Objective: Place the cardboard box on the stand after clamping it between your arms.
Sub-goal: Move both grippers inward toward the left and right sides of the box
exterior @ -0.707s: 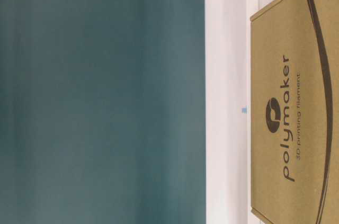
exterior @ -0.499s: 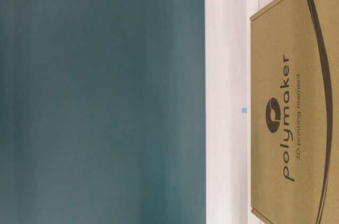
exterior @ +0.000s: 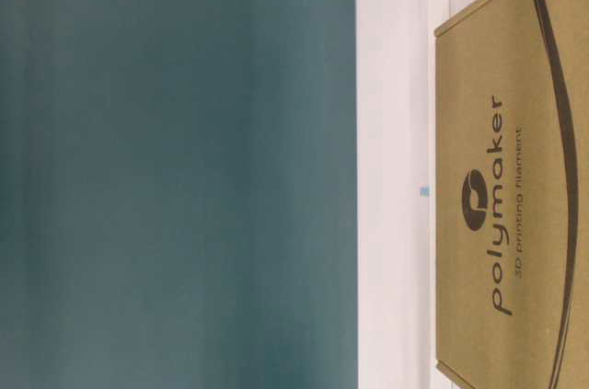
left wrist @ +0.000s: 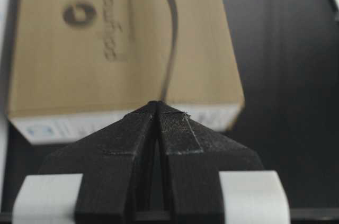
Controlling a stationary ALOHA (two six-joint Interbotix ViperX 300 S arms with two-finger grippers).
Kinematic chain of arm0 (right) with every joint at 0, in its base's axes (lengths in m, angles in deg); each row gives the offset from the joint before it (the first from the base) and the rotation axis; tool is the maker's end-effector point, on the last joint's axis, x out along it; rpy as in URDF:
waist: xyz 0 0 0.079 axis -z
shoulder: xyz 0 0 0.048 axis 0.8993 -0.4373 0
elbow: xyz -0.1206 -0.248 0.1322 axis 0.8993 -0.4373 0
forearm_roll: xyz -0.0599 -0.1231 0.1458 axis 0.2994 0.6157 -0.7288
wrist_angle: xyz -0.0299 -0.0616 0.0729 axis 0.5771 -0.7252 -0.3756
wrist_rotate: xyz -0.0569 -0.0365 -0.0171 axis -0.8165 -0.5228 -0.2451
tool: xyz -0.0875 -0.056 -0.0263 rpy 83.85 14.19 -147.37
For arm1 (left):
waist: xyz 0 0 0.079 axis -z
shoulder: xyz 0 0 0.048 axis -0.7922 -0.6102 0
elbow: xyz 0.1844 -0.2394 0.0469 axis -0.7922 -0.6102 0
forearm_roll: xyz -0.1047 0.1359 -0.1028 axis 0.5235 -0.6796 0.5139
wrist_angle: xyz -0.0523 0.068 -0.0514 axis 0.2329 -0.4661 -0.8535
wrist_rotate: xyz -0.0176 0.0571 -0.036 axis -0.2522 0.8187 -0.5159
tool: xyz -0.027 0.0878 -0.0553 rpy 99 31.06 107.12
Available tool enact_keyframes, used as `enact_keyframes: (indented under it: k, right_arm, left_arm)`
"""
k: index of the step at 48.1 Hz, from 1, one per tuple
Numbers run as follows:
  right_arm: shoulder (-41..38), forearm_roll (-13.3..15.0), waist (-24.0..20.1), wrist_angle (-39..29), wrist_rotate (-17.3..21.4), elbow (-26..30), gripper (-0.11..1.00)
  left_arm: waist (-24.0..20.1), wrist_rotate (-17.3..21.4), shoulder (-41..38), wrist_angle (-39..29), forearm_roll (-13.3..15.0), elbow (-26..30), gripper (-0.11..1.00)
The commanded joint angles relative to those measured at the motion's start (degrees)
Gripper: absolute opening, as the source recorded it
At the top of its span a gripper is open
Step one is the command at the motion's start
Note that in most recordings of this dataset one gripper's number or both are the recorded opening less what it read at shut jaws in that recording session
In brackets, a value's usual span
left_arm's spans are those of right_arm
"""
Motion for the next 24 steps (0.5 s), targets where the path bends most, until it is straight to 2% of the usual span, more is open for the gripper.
enact_keyframes:
  k: [1,8,14,18,21,24]
  right_arm:
    - [-3.08,-0.09,-1.76,-2.37,0.62,2.02,0.00]
    - [-6.86,-0.09,-1.93,-5.01,0.62,3.60,0.04]
    - [-9.58,-0.09,-2.02,-5.45,0.62,4.13,0.21]
    - [-12.04,-0.09,-2.02,-5.19,0.62,4.31,0.40]
    - [-13.80,-0.09,-2.02,-4.66,0.53,4.48,0.56]
    - [-15.73,0.00,-2.02,-3.87,0.44,4.66,0.69]
  left_arm:
    - [0.88,-1.67,-2.90,-1.76,-0.26,1.93,0.00]
    - [0.88,-3.96,-8.09,-6.42,-0.26,2.81,0.01]
    - [0.88,-4.13,-12.92,-6.86,-0.26,3.60,0.05]
    - [0.88,-4.13,-15.91,-6.77,-0.26,3.78,0.19]
    - [0.88,-4.22,-17.84,-6.77,-0.18,3.69,0.34]
    - [0.97,-4.22,-19.51,-6.42,-0.26,3.52,0.55]
